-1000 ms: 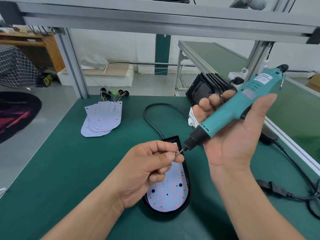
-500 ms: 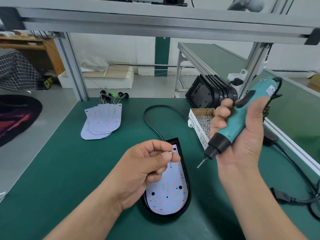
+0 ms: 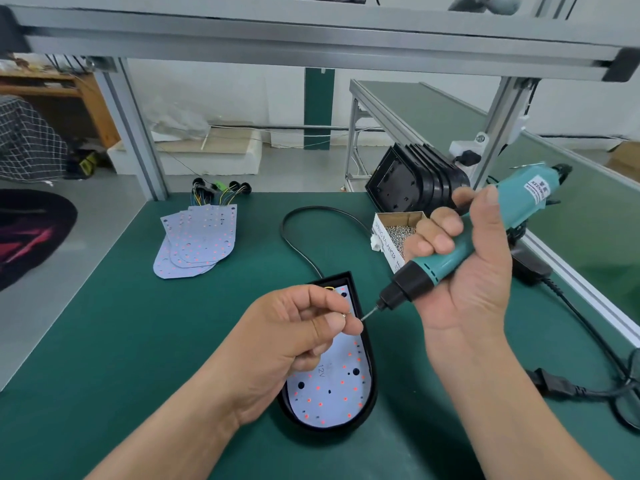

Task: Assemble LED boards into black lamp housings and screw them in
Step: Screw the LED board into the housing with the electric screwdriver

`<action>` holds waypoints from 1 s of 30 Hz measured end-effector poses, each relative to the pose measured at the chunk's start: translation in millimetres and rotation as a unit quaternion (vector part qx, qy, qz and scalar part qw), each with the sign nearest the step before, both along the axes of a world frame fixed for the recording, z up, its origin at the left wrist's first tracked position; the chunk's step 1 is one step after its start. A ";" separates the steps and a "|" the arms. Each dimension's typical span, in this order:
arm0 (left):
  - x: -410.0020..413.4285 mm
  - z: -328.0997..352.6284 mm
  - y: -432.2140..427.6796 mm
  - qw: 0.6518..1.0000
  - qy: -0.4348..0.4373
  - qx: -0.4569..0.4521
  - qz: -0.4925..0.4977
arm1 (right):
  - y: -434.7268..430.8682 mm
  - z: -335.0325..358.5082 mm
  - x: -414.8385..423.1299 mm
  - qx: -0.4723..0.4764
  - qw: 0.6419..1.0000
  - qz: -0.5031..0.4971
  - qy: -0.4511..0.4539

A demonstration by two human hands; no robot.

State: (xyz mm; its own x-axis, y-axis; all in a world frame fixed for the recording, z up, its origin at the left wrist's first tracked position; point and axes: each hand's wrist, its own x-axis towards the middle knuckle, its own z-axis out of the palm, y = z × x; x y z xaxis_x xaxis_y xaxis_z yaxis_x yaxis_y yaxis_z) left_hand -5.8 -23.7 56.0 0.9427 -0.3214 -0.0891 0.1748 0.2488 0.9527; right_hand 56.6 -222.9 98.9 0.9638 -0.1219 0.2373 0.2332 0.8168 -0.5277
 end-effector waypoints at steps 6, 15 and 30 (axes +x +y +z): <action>-0.4 -3.3 -2.8 1.000 -0.004 0.023 -0.004 | 2.3 -1.3 -1.1 0.015 1.000 0.004 0.001; -0.5 -6.6 -3.0 0.999 -0.003 0.041 -0.010 | 7.5 -5.5 -1.7 0.009 1.000 0.013 -0.008; -0.4 -5.5 -2.0 0.999 -0.003 0.045 -0.012 | 5.2 -5.4 -0.7 -0.005 1.000 0.006 -0.009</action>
State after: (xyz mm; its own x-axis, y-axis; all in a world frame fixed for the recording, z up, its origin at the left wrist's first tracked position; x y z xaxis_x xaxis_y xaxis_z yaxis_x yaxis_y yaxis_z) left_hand -6.2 -25.8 50.6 0.9353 -0.3351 -0.1139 0.1746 0.1569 0.9721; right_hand 55.9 -217.7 93.5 0.9606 -0.1085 0.2558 0.2335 0.8141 -0.5317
